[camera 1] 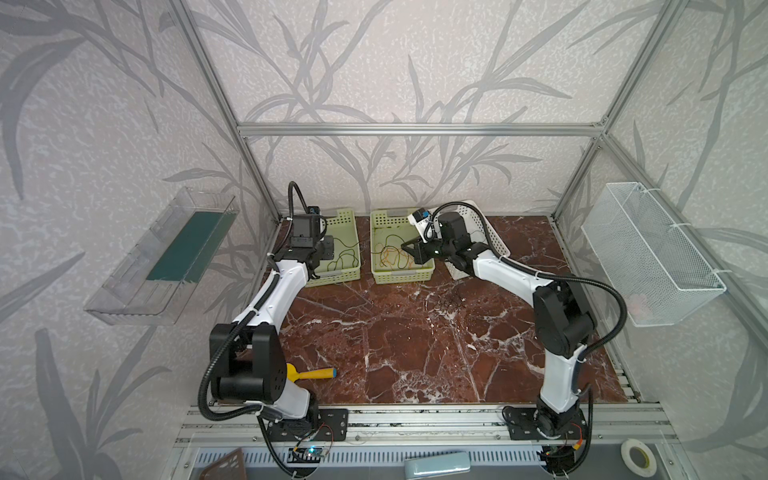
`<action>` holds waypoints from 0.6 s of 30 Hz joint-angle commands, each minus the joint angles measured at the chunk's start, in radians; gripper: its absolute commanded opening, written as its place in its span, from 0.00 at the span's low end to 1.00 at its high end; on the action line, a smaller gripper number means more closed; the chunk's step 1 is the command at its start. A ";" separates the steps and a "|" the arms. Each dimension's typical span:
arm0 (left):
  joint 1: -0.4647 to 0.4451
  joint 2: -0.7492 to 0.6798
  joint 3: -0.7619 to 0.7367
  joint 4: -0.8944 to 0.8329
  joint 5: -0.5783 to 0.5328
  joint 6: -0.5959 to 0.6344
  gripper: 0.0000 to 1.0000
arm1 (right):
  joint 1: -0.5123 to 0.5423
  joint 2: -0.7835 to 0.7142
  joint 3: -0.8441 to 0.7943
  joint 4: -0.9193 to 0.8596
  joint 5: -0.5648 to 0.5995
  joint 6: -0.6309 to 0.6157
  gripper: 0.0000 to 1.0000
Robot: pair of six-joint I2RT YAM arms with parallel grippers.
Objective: Untangle the cables
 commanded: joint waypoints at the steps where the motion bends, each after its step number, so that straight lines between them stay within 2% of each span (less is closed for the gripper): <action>1: 0.015 0.032 -0.005 0.044 -0.070 -0.056 0.00 | 0.042 0.091 0.128 0.003 0.021 -0.016 0.00; 13: 0.064 0.134 0.017 0.102 -0.108 -0.133 0.00 | 0.163 0.482 0.618 0.034 0.049 0.025 0.00; 15: 0.067 0.124 0.007 0.126 -0.110 -0.141 0.10 | 0.177 0.550 0.724 0.017 0.053 0.024 0.00; 18: 0.072 0.118 0.008 0.124 -0.107 -0.148 0.40 | 0.200 0.666 0.899 -0.026 0.096 0.006 0.00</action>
